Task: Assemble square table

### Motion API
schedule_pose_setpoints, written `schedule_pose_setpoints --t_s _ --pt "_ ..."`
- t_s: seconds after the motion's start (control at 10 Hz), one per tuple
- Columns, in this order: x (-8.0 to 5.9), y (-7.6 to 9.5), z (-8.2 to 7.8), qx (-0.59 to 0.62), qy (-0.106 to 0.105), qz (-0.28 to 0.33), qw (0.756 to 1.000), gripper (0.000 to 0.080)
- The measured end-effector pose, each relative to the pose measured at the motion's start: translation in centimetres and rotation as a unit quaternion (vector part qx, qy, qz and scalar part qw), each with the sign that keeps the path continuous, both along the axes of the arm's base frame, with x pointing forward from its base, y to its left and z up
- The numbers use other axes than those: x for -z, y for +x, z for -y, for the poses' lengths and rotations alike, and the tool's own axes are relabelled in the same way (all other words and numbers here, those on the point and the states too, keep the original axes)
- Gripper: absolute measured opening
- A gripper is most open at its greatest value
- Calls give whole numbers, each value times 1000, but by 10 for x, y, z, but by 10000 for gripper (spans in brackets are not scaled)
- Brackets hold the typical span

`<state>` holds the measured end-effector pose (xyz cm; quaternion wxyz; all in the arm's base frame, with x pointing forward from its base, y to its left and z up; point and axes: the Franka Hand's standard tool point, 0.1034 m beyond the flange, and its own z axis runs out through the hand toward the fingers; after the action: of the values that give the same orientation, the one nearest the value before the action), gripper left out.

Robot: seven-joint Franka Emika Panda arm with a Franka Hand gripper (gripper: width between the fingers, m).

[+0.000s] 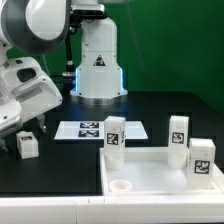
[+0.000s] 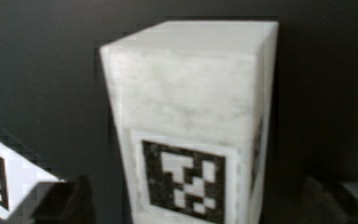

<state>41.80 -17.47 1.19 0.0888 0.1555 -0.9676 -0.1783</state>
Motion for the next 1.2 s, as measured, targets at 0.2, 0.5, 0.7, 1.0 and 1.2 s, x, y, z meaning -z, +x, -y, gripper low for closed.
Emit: schedule_pose_setpoints --t_s 0.2,0.5,0.7,1.0,1.2 --pt "-1 0 1 -18 4 7 1000 645" --pt "-41 8 -4 -113 76 44 990 648" --pt "-54 14 -17 -171 103 79 977 648" --pt "-50 12 -15 -262 124 110 951 648" --pt "-63 32 -27 -397 168 143 891 648"
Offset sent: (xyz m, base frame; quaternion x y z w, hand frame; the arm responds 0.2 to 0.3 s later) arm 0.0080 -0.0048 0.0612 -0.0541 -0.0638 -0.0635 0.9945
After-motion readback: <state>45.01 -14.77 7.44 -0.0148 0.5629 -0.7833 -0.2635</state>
